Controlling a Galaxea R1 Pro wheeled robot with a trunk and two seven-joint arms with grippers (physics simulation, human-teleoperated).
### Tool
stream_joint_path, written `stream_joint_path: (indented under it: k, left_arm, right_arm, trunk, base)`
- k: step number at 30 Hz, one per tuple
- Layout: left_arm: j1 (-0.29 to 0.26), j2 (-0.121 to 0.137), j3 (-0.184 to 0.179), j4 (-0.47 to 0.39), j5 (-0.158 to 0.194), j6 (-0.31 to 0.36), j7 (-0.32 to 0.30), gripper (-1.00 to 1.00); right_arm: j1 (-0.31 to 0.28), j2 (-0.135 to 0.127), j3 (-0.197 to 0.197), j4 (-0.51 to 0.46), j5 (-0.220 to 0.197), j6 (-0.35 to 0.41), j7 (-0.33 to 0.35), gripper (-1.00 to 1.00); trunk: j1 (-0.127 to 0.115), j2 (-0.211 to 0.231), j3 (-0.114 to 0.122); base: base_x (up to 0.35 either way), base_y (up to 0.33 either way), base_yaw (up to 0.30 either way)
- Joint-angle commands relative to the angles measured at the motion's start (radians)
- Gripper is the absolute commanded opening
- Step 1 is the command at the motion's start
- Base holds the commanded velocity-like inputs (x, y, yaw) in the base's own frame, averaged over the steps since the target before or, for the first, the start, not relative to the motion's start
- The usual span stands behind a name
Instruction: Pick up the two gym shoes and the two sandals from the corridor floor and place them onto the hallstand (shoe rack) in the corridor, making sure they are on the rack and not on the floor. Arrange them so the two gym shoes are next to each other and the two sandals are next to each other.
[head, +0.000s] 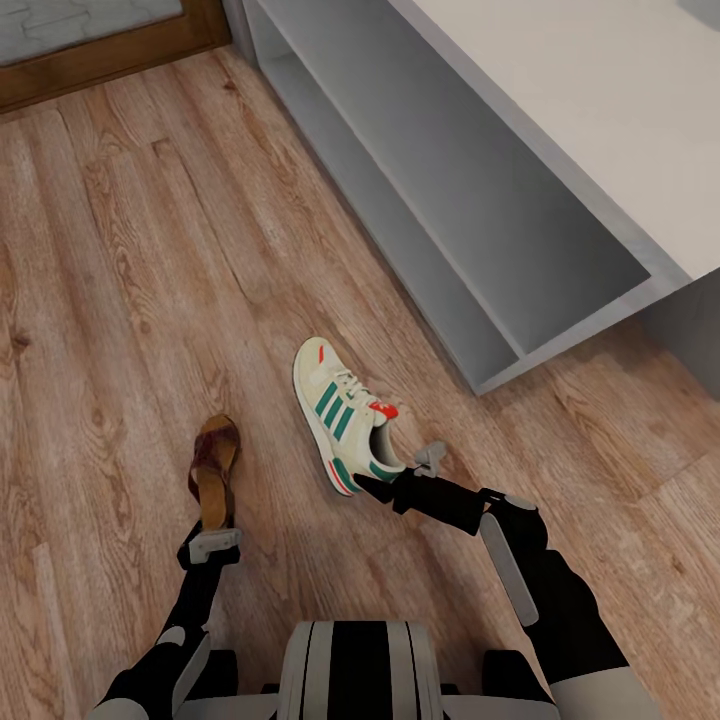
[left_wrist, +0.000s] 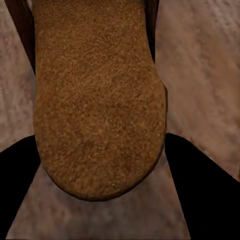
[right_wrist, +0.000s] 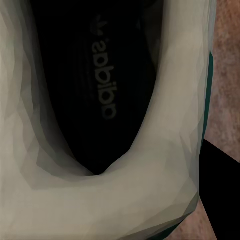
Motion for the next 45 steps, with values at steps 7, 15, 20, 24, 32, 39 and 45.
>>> stream_joint_path:
  k: [7,15,20,24,32,39,45]
  left_arm:
    - [0.0,0.001,0.002,0.001,0.0,-0.003,0.001,-1.0]
    - [0.0,0.002,0.002,0.001,0.0,-0.003,0.001,-1.0]
    - [0.0,0.002,0.002,0.001,0.0,-0.003,0.0,-1.0]
    - [0.0,0.002,0.001,0.001,0.0,-0.003,0.0,-1.0]
    - [0.0,0.002,0.001,0.0,-0.001,-0.003,0.0,-1.0]
    - [-0.001,0.002,0.001,-0.11,-0.002,0.008,0.005,-1.0]
    - [-0.001,0.002,0.0,-0.158,-0.003,0.179,0.004,-1.0]
  right_arm:
    - [0.0,0.0,-0.001,0.0,-0.007,0.007,-0.001,-1.0]
    - [0.0,0.0,-0.003,0.0,-0.007,0.007,-0.001,-1.0]
    - [0.0,0.0,-0.001,0.0,-0.007,0.007,-0.001,-1.0]
    - [0.0,0.0,-0.001,0.0,-0.007,0.007,-0.001,-1.0]
    - [0.0,-0.001,-0.001,0.0,-0.007,0.007,-0.001,-1.0]
    - [0.0,0.001,0.0,0.0,-0.006,-0.001,-0.002,-1.0]
    - [0.0,0.004,0.0,0.0,0.001,-0.004,-0.007,-1.0]
  trunk:
    - [0.0,0.0,0.0]
    - [0.0,0.0,0.0]
    - [0.0,0.0,0.0]
    - [0.0,0.0,0.0]
    - [-0.002,0.001,0.019]
    - [-0.006,0.003,0.046]
    - [-0.008,0.004,0.069]
  base:
    - [0.0,0.0,0.0]
    - [0.0,0.0,0.0]
    - [0.0,0.0,0.0]
    - [0.0,0.0,0.0]
    - [0.0,0.0,0.0]
    - [0.0,0.0,0.0]
    - [0.0,0.0,0.0]
